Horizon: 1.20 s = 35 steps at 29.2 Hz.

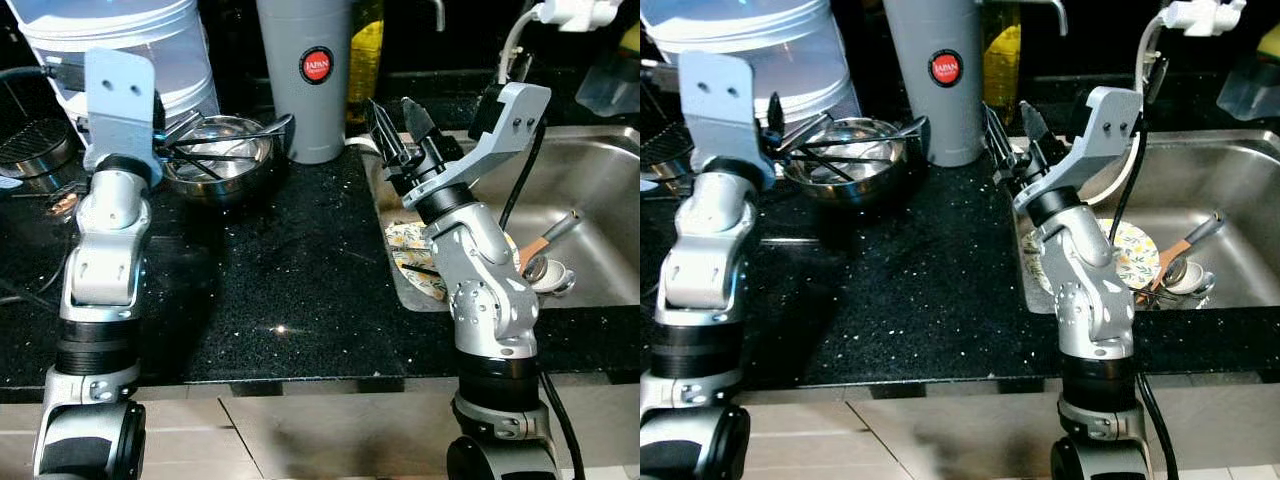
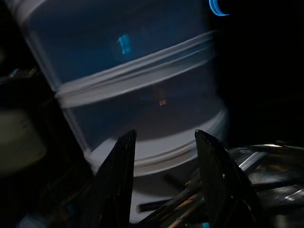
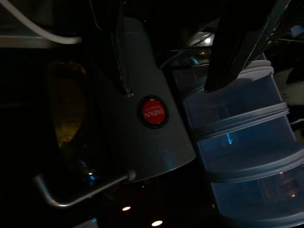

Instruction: Kitchen organization

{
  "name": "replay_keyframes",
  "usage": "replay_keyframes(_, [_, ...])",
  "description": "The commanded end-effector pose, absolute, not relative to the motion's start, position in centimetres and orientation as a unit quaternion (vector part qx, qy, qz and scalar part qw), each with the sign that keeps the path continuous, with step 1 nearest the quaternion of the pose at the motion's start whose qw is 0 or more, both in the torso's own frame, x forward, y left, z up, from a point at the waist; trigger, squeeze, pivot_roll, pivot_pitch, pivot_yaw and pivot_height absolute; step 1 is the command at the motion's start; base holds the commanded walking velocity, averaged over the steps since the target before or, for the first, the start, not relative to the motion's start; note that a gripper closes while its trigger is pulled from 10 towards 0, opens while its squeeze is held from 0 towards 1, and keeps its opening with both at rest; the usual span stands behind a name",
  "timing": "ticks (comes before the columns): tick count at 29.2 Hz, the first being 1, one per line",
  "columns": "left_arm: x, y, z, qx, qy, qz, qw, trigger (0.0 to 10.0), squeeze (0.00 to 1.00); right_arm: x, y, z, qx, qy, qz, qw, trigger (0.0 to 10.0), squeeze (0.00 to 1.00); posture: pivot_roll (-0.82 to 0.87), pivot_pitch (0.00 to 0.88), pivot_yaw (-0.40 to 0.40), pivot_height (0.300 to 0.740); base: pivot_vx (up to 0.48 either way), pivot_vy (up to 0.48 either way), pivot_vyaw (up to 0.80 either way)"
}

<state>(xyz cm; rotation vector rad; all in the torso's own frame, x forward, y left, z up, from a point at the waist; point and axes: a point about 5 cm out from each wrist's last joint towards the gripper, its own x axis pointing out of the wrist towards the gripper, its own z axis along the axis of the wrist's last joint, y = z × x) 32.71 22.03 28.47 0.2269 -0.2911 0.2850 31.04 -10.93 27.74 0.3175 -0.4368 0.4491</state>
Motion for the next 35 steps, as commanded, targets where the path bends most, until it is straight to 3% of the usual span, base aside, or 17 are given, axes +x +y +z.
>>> replay_keyframes(1, [32.7, 23.0, 27.8, 0.045, -0.135, 0.165, 0.976, 10.0, 0.00, 31.2, -10.8, 27.7, 0.152, -0.213, 0.222, 0.939, 10.0, 0.00, 0.07, 0.021, -0.001, 0.740, 0.000, 0.000, 0.00])
replay_keyframes(9, [31.7, 25.4, 26.1, -0.142, -0.130, 0.250, 0.949, 10.0, 0.00, 31.4, -11.0, 27.5, 0.146, -0.207, 0.224, 0.941, 10.0, 0.00, 0.07, 0.015, -0.014, 0.740, 0.000, 0.000, 0.00])
replay_keyframes(14, [32.1, 26.0, 25.2, -0.219, -0.117, 0.240, 0.939, 10.0, 0.00, 31.4, -11.0, 27.4, 0.143, -0.204, 0.227, 0.941, 10.0, 0.00, 0.07, 0.011, -0.024, 0.740, 0.000, 0.000, 0.00])
replay_keyframes(15, [32.4, 26.4, 24.7, -0.268, -0.110, 0.234, 0.928, 10.0, 0.00, 31.5, -11.0, 27.4, 0.141, -0.205, 0.230, 0.941, 10.0, 0.00, 0.07, 0.007, -0.029, 0.740, 0.000, 0.000, 0.00])
replay_keyframes(19, [32.7, 26.6, 24.7, -0.292, -0.110, 0.225, 0.923, 10.0, 0.00, 31.5, -11.0, 27.5, 0.141, -0.206, 0.232, 0.940, 10.0, 0.00, 0.07, 0.005, -0.032, 0.740, 0.000, 0.000, 0.00])
replay_keyframes(22, [33.9, 26.0, 25.2, -0.342, -0.101, 0.163, 0.920, 10.0, 0.00, 31.5, -10.9, 27.7, 0.137, -0.209, 0.236, 0.939, 10.0, 0.00, 0.06, 0.001, -0.031, 0.740, 0.000, 0.000, 0.00])
replay_keyframes(28, [34.6, 25.7, 25.6, -0.344, -0.105, 0.131, 0.924, 10.0, 0.00, 31.4, -11.0, 27.8, 0.135, -0.210, 0.233, 0.940, 10.0, 0.00, 0.06, 0.001, -0.031, 0.740, 0.000, 0.000, 0.00])
replay_keyframes(34, [35.3, 25.6, 24.8, -0.390, -0.085, 0.113, 0.910, 10.0, 0.00, 31.2, -11.5, 27.6, 0.132, -0.209, 0.222, 0.943, 10.0, 0.00, 0.03, 0.005, -0.012, 0.740, 0.000, 0.000, 0.00])
replay_keyframes(35, [35.4, 25.7, 24.8, -0.395, -0.086, 0.110, 0.908, 5.0, 0.00, 31.2, -11.5, 27.6, 0.132, -0.209, 0.221, 0.944, 10.0, 0.00, 0.02, 0.009, -0.011, 0.740, 0.000, 0.000, 0.00])
